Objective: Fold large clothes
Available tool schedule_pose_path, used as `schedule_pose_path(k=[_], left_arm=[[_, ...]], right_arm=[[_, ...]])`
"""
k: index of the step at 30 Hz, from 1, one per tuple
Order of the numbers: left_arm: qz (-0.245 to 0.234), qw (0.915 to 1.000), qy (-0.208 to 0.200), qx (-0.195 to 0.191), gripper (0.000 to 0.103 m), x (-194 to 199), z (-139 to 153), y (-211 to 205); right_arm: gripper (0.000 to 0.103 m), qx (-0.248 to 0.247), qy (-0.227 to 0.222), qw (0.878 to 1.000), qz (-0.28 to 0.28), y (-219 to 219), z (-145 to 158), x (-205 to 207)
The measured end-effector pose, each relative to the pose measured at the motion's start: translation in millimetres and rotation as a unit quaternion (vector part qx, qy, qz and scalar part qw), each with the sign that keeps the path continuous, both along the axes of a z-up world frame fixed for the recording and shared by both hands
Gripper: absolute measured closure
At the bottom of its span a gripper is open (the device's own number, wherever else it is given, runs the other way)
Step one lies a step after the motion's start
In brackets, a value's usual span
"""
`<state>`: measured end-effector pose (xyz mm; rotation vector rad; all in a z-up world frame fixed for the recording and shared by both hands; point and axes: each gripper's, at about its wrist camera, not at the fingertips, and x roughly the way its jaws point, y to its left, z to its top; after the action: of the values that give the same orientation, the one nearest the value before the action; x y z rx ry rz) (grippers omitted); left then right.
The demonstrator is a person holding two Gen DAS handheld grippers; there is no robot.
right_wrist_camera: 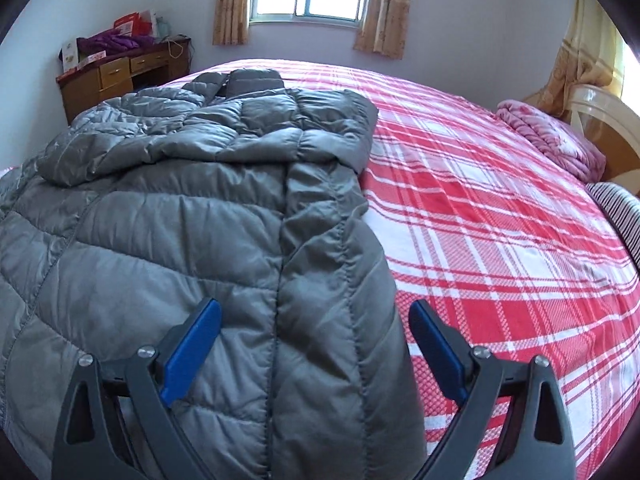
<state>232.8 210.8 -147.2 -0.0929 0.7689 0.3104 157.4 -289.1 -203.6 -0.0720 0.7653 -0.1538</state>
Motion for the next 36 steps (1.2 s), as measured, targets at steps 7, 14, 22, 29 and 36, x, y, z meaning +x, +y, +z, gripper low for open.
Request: schedule_pose_path(k=[7, 14, 22, 29, 36], left_arm=[[-0.039, 0.9943, -0.083, 0.054, 0.086, 1, 77, -46], [-0.134, 0.9782, -0.134, 0.085, 0.087, 13, 123, -156], [-0.246, 0.9552, -0.129, 0.102, 0.087, 33, 107, -304], [-0.303, 0.9406, -0.089, 0.125, 0.086, 48, 54, -402], [-0.274, 0.9402, -0.111, 0.169, 0.010, 45, 44, -391]], right_arm=[[0.006, 0.004, 0.003, 1.000, -0.002, 0, 0, 0], [0.006, 0.009, -0.055, 0.998, -0.013, -7, 39, -11], [0.006, 0.020, -0.068, 0.997, -0.027, -30, 58, -5], [0.006, 0.034, -0.059, 0.997, -0.033, -47, 55, -2], [0.006, 0.016, -0.030, 0.999, -0.018, -47, 48, 7]])
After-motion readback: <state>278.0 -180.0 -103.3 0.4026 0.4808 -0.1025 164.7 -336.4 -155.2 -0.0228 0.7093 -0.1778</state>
